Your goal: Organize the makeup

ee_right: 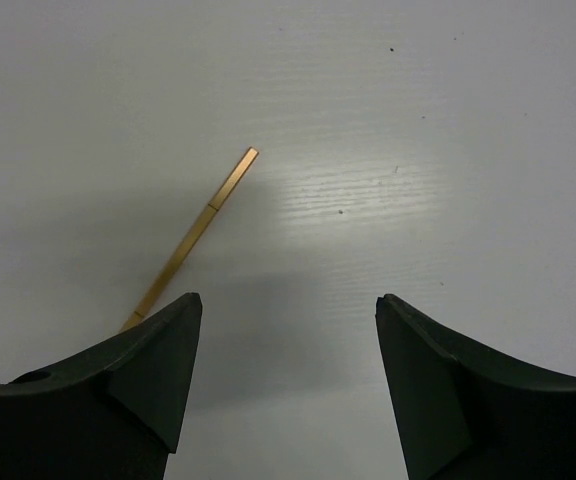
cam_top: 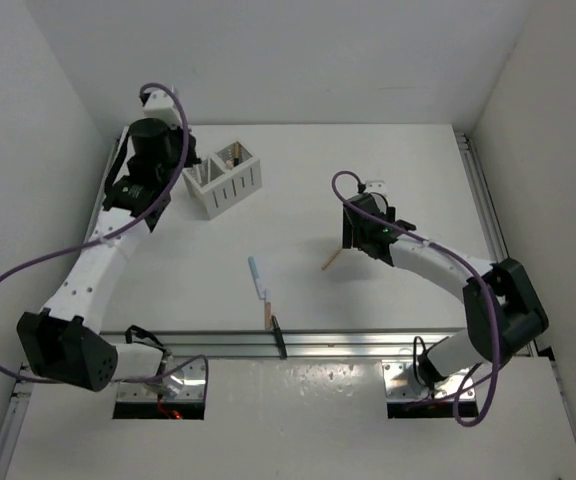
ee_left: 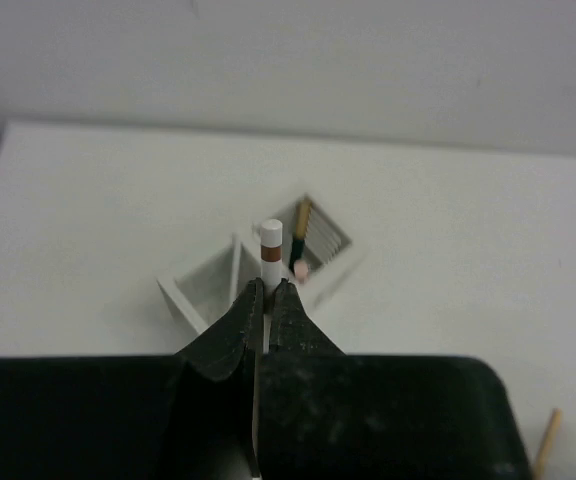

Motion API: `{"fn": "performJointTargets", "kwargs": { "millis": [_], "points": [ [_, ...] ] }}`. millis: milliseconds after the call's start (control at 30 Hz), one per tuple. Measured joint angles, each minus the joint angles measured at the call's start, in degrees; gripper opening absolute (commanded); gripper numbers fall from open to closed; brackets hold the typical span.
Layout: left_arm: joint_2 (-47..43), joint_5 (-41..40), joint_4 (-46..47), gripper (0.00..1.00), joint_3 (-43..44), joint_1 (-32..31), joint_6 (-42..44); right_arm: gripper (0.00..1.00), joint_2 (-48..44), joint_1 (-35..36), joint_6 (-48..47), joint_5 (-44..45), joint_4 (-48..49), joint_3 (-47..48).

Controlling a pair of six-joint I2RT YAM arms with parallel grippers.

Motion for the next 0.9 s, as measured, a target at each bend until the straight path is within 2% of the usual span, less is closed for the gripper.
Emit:
{"fn": "performJointTargets", "kwargs": {
  "millis": [67, 133, 267, 367, 433, 500, 900],
  "points": [
    [-2.5, -0.2, 11.5, 0.00, -2.1, 0.8, 4.6, 0.71, 2.6, -1.0, 0.8, 0.1, 0.3, 1.2],
    [-1.2, 0.5, 21.4, 0.00, -4.1, 2.0, 7.9, 0.69, 5.8, -2.1, 2.0, 0.4, 0.1, 3.0],
    [6.4, 3.0, 33.1, 0.00, -5.9, 3.6, 10.6, 0.66, 11.3, -4.8, 5.0, 0.6, -0.5, 7.1],
    [13.2, 4.6, 36.7, 0.00, -7.6, 4.3, 11.2, 0.64, 13.9, -6.4, 6.5, 0.4, -0.6, 8.7],
    [16.8, 5.5, 38.0, 0.00, -8.5, 4.9, 11.4, 0.59, 15.8, -7.3, 7.3, 0.0, -0.8, 9.6],
    [19.0, 6.3, 39.4, 0.00, -9.4, 6.0, 11.3, 0.59, 17.4, -8.0, 8.3, -0.9, -1.1, 10.2],
    [23.0, 11.8, 47.8, 0.02, -12.6, 9.2, 10.7, 0.56, 20.9, -8.3, 11.2, -7.1, 0.8, 8.5]
  ]
}}
